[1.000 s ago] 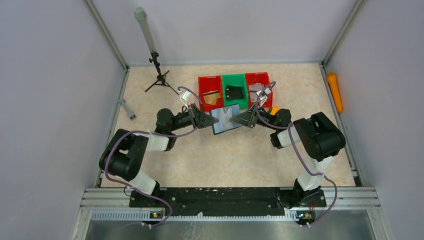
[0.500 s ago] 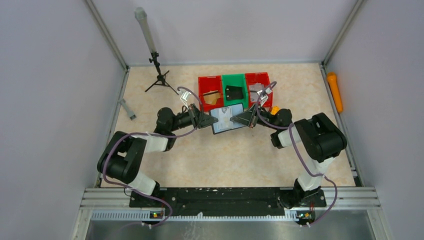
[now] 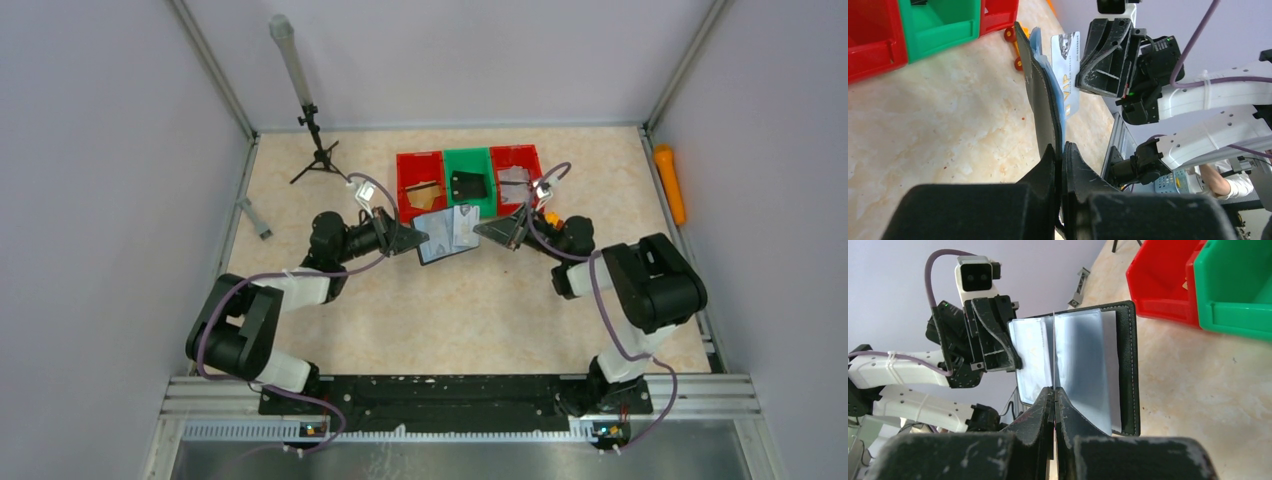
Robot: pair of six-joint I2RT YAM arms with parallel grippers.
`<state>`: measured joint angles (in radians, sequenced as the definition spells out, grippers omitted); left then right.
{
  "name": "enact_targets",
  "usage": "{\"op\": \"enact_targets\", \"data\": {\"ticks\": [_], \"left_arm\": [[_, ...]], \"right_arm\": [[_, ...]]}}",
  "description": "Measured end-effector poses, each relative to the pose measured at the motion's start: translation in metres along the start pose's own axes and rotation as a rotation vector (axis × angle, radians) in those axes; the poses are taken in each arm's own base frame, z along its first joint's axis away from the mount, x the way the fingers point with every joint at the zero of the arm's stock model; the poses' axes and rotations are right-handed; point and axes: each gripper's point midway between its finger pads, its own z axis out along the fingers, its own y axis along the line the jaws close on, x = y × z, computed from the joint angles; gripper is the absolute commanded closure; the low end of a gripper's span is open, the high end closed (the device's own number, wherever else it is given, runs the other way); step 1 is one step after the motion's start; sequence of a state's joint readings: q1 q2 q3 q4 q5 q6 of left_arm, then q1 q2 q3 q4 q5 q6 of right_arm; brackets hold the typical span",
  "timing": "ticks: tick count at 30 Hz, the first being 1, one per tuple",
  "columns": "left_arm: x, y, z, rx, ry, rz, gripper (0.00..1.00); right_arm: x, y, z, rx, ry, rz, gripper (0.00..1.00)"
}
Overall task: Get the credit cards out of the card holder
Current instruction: Remove the credit card from the card holder, then place the credit card in the storage box.
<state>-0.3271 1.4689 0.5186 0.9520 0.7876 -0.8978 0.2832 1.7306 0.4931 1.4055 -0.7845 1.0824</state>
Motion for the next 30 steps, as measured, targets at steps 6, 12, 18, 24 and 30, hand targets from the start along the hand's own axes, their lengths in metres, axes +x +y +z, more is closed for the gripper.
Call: {"op": "enact_targets", "data": {"ticks": [6,12,18,24,30], "left_arm": [[0.006,0.013,-0.001,-0.056,0.015,-0.030,1.00],[0.011,0.030,-0.002,-0.140,0.032,-0.062,1.00],[0.010,0.038,0.000,-0.182,0.042,-0.077,1.00],[0.014,0.044,-0.001,-0.209,0.053,-0.085,1.00],[0.017,0.048,-0.002,-0.225,0.064,-0.087,1.00]], "right_arm": [[-0.008,-0.002,-0.002,0.062,-0.031,-0.034,1.00],[-0.020,-0.001,-0.004,0.112,-0.069,-0.088,1.00],[-0.032,-0.025,-0.007,0.251,-0.121,-0.057,1.00],[-0.070,-0.041,-0.015,0.422,-0.282,-0.055,1.00],[-0.109,-0.067,-0.027,0.620,-0.470,0.017,1.00]]}}
